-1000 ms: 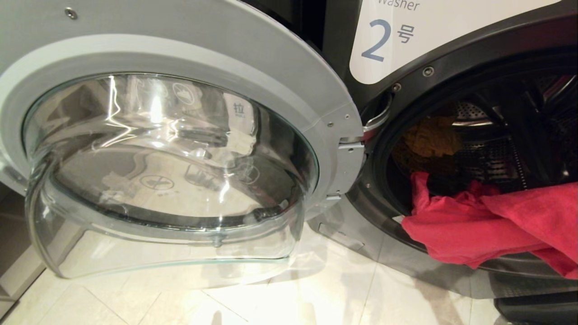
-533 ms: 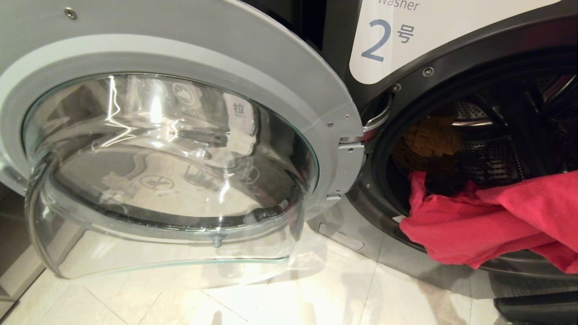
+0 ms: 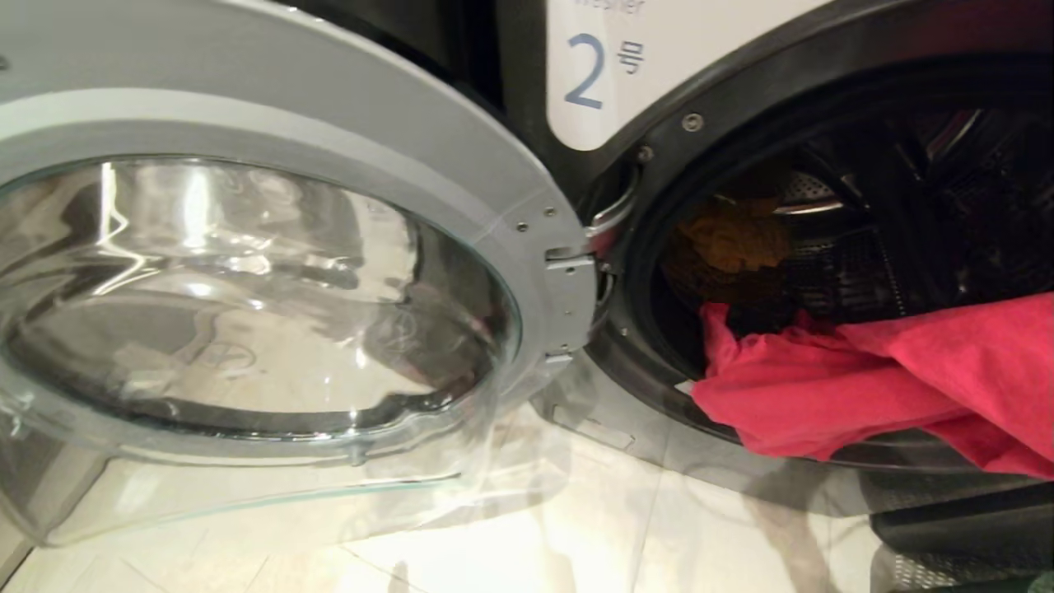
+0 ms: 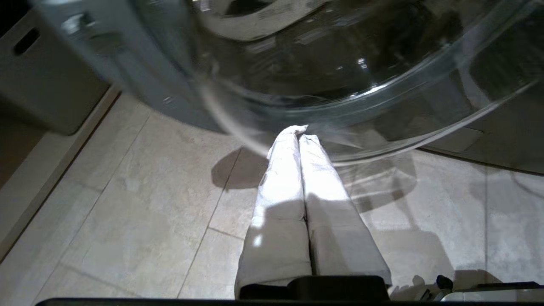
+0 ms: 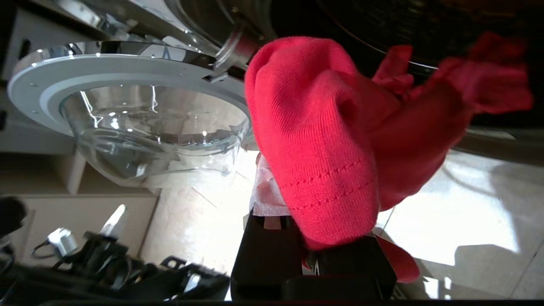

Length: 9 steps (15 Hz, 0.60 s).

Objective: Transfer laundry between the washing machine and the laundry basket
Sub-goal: Pick a cloth and place it into the basket

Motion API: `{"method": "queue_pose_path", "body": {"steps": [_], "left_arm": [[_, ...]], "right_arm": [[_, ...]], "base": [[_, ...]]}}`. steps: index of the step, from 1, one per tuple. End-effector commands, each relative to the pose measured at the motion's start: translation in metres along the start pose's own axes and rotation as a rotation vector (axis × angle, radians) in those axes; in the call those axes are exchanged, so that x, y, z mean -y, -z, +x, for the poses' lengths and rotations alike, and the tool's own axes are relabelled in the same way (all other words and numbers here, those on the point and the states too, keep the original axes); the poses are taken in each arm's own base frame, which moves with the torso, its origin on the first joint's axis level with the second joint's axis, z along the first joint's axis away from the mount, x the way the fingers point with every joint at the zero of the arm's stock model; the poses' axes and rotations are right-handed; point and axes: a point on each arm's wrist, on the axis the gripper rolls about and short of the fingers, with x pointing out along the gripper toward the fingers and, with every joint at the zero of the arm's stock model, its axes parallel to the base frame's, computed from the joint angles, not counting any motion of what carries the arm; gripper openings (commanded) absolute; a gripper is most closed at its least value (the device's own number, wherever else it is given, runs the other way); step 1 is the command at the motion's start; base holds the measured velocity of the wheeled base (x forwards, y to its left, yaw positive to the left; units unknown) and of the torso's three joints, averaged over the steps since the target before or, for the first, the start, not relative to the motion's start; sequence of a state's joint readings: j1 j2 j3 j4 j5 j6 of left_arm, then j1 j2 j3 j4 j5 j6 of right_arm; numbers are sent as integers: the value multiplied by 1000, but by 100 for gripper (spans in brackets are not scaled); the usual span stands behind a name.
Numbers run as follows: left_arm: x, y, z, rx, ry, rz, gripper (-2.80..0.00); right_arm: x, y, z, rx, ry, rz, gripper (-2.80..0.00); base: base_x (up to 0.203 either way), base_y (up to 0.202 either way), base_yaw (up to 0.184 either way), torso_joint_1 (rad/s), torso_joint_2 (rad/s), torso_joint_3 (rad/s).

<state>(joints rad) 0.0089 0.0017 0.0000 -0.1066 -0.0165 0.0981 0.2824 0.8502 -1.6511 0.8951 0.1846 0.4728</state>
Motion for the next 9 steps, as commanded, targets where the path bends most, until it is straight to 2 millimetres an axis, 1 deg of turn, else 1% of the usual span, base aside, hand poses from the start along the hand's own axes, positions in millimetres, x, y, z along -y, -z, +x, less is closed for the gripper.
{"method": "queue_pose_path", "body": {"steps": [1,3,4,9], "left_arm": [[1,11,2,-40,4,-1,-280],[1,11,2,-40,4,1,-280],[1,11,2,-40,4,1,-280],[1,11,2,-40,4,1,-280]], "right_arm": [[0,8,-13,-5,-50,-2,-280],[2,18,-22,-23,-89,-5,-280],[4,21,-23,-28,-87,-4,-280],[4,23,-24,-24,-78,-3,-280]], "base": [[1,4,-176,-5,2,2],[-2,7,-150,4,2,4],[-2,1,-92,2,0,4],[0,0,0,0,0,0]]}}
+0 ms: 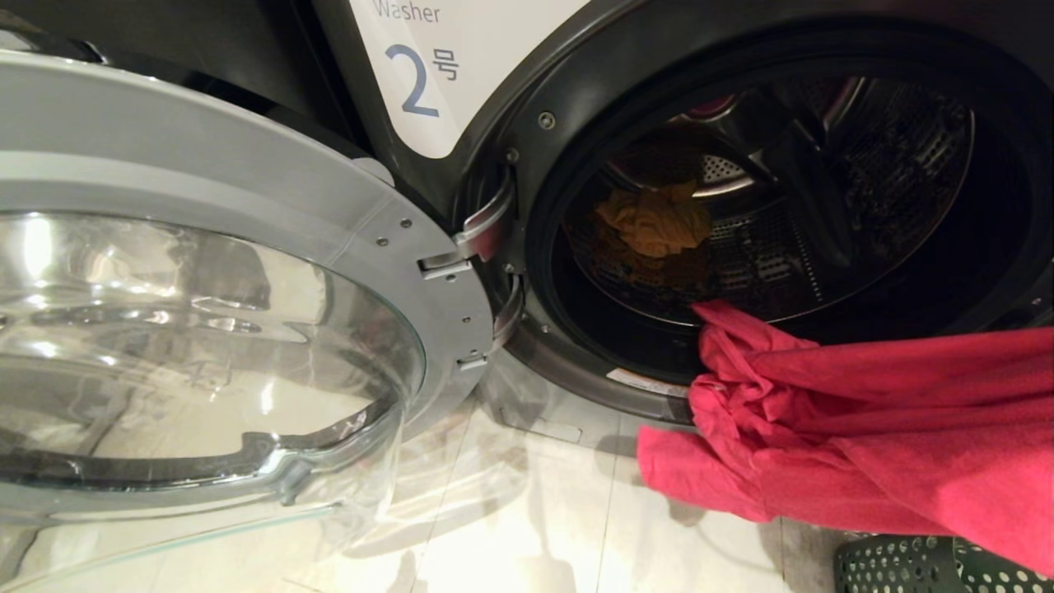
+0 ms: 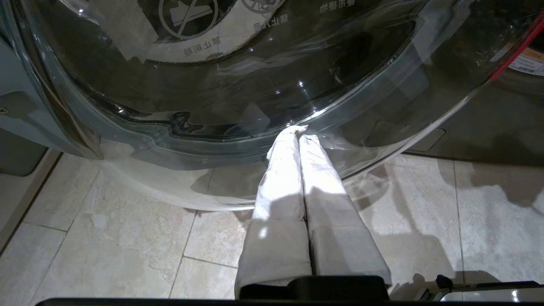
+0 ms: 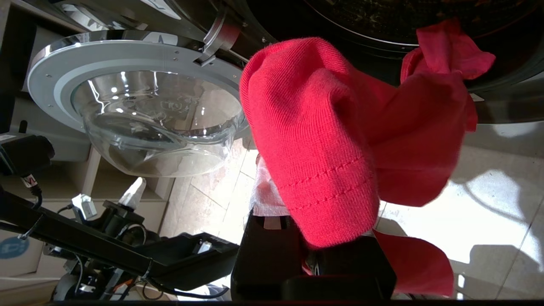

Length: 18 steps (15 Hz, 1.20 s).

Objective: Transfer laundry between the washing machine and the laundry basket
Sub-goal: Pick a cloth and place it into the basket

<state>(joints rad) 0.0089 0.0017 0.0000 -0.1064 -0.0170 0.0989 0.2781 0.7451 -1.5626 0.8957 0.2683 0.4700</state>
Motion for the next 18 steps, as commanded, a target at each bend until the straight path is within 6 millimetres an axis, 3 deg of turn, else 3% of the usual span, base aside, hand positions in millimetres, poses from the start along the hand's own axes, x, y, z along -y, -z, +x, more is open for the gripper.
{"method": "queue_pose_path", "body": {"steps": [1,6,14,18], "left_arm": [[1,11,2,-40,4,0,-280],[1,11,2,-40,4,0,-280],[1,11,2,-40,4,0,-280],[1,11,2,-40,4,0,-280]], "right_arm": [[0,1,-1,-2,0,3,-280],[0,1,-1,-2,2,3,-280],[0,0,1,-1,9,0,-280],[1,-17,23,76,83,-15,-280]], "base": [[0,0,0,0,0,0],[1,2,-15,0,1,2],[1,9,-162,2,3,3],[1,6,-168,0,0,2]]}}
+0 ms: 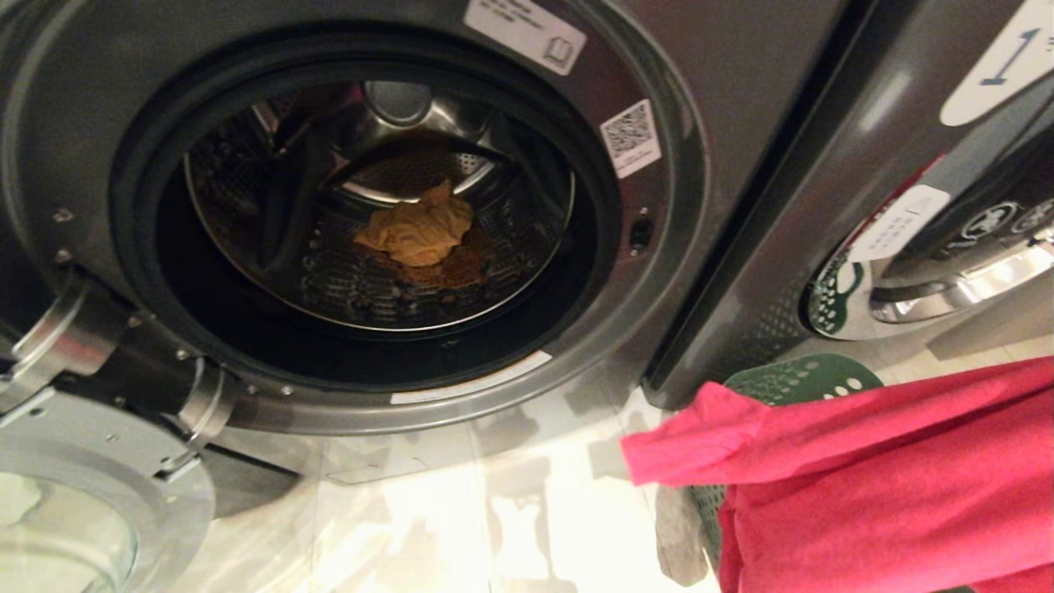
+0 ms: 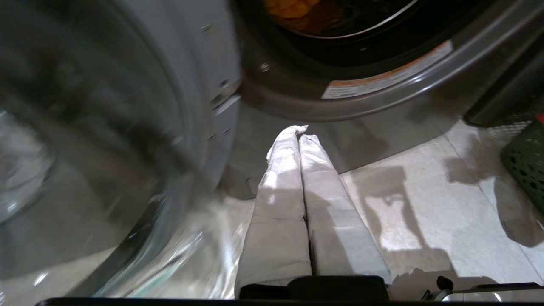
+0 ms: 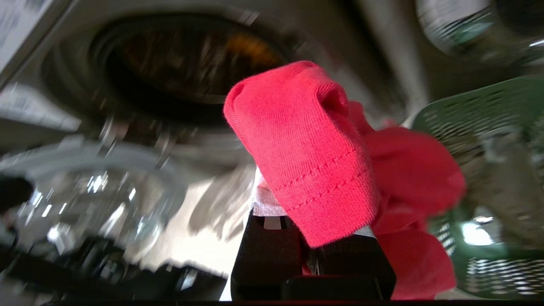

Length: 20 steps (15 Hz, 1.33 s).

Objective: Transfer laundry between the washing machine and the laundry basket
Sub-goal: Pick a cloth and place it into the basket

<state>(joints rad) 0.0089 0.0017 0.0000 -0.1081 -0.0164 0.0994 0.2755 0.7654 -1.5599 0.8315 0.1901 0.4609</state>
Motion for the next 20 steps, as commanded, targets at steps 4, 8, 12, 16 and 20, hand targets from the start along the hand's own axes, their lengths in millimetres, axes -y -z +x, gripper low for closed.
{"method": "queue_pose_path", "body": {"steps": [4,8,12,16,20], "left_arm": [[1,11,2,-42,4,0,-280],[1,11,2,-43,4,-2,-280],[1,12,2,-43,4,-8,-280],[1,11,2,-43,3,-10,-280],[1,11,2,-42,4,-17,-280]], "right_arm": [[4,-28,63,82,165,-165,-280],[-7,-71,93,301,219,-246,-280],[-22,-109,101,439,265,-323,-280],[-25,-108,86,457,269,-343,-280],[-20,-93,76,360,287,-317,-280]], "base": [[1,2,-87,1,1,2],[0,0,0,0,0,0],[0,0,0,0,0,0],[0,0,0,0,0,0],[0,0,0,0,0,0]]}}
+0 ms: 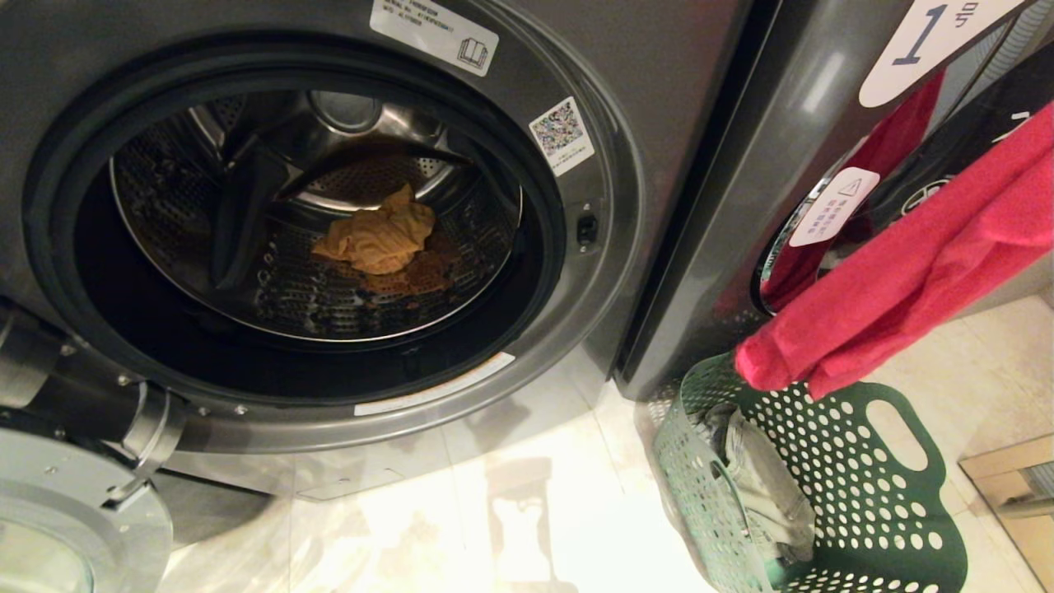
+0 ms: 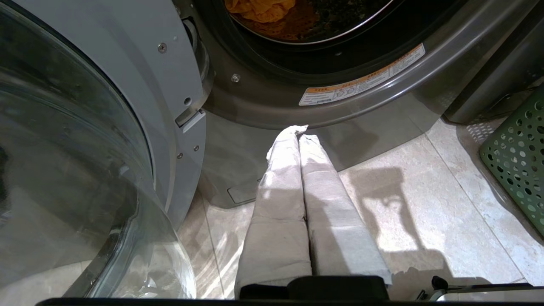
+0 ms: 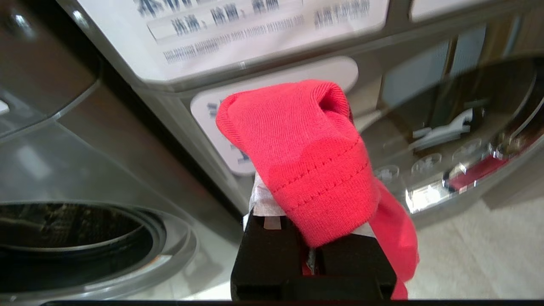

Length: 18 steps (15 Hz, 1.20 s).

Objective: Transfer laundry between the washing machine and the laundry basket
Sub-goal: Pick a cloth and place it into the basket

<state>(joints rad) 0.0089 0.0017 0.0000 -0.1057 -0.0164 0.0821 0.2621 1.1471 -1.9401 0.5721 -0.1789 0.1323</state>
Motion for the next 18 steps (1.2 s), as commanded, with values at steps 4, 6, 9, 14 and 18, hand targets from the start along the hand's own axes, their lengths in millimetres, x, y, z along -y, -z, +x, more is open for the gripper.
{"method": "queue_pose_path", "body": {"steps": [4,6,9,14,18], "left_arm": [[1,11,2,-40,3,0,-280],[1,11,2,-40,4,2,-280],[1,11,2,-41,4,0,-280],[1,11,2,-40,4,0,-280],[1,11,2,-40,2,0,-280]], "right_arm": [[5,26,-6,-115,17,7,-280],[9,61,-2,-251,40,15,-280],[16,127,5,-447,91,38,-280],[29,186,8,-536,219,65,0],[35,188,13,-539,288,61,0]], "base": [[0,0,0,0,0,0],[0,0,0,0,0,0],[0,0,0,0,0,0],[0,0,0,0,0,0],[0,0,0,0,0,0]]}}
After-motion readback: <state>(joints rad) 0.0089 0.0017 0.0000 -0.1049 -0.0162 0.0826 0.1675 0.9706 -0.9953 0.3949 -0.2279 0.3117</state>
